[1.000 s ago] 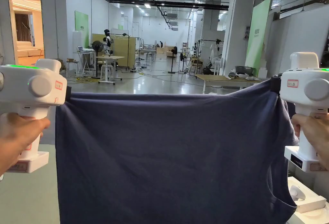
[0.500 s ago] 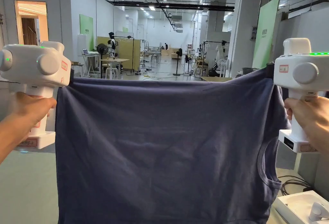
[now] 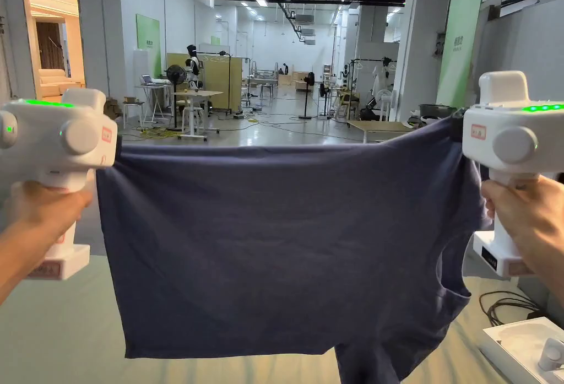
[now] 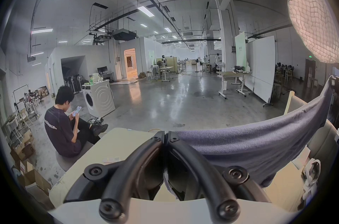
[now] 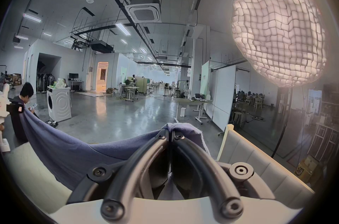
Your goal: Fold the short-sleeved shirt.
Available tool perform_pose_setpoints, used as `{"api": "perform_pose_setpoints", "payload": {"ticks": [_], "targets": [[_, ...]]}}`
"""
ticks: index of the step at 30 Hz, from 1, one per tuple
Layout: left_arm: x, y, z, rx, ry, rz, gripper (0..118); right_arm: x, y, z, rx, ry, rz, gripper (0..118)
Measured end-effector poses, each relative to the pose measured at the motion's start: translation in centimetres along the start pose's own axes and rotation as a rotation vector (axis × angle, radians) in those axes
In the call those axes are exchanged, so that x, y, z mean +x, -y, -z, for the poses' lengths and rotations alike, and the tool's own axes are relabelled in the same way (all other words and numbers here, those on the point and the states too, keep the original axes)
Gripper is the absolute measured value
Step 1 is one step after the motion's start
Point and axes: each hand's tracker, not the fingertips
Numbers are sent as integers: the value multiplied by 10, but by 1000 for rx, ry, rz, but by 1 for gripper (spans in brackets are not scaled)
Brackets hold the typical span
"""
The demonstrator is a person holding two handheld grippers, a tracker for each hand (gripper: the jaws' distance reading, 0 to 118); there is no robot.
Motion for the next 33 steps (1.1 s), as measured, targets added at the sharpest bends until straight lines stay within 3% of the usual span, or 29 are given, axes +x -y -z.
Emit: {"api": "perform_pose_setpoints", "payload": {"ticks": [7, 13, 22, 33], "targets": [[-4, 105, -34, -58, 35, 13, 3, -2, 79, -61, -78, -4, 4, 1], [-17, 209, -98, -108, 60, -1, 3, 3, 164, -139, -132, -11, -17, 1], [-44, 332, -179, -212, 72, 1, 3, 5, 272, -269, -252, -23, 16, 1], [-47, 452, -252, -457, 71, 39, 3, -6, 364, -371, -485, -25, -55, 1]]}}
